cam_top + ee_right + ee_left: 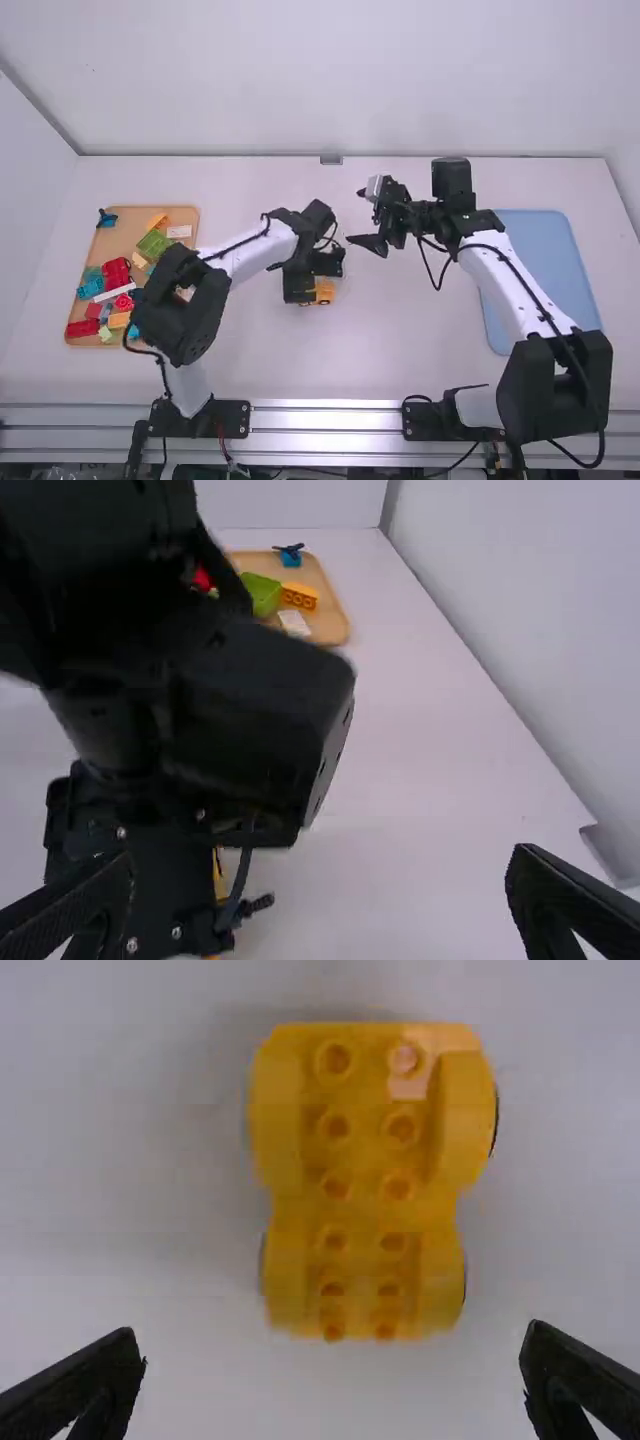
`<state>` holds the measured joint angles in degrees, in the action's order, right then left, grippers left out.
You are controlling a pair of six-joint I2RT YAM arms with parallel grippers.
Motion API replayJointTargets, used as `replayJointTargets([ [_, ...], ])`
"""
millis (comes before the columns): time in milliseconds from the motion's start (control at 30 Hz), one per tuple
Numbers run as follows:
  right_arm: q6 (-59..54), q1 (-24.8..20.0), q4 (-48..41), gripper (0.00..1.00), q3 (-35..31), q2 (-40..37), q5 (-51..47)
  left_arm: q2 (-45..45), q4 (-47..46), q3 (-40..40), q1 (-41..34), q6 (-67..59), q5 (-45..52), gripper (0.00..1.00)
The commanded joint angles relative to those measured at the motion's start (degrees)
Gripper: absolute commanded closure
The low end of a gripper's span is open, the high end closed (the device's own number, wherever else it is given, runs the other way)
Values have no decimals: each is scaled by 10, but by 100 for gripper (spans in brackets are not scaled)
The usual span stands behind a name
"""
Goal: Assemble lego blocks to make yellow taxi
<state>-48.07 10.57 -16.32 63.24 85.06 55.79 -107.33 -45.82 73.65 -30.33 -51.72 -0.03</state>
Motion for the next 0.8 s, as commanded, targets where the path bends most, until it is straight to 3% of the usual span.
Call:
replayJointTargets([
  [0,3,15,7,2,-3,-4,12,59,-11,26,32,1,10,1],
  [200,38,63,64,1,-3,11,-21,135,31,28,137,145,10,1],
  [400,199,108,226,1,-3,55,-63,182,76,28,287,421,10,1],
  [567,264,135,329,1,2,100,-61,195,57,28,381,622,-20,1],
  [767,254,156,279,1,59,141,-61,197,5,28,491,836,-53,1],
])
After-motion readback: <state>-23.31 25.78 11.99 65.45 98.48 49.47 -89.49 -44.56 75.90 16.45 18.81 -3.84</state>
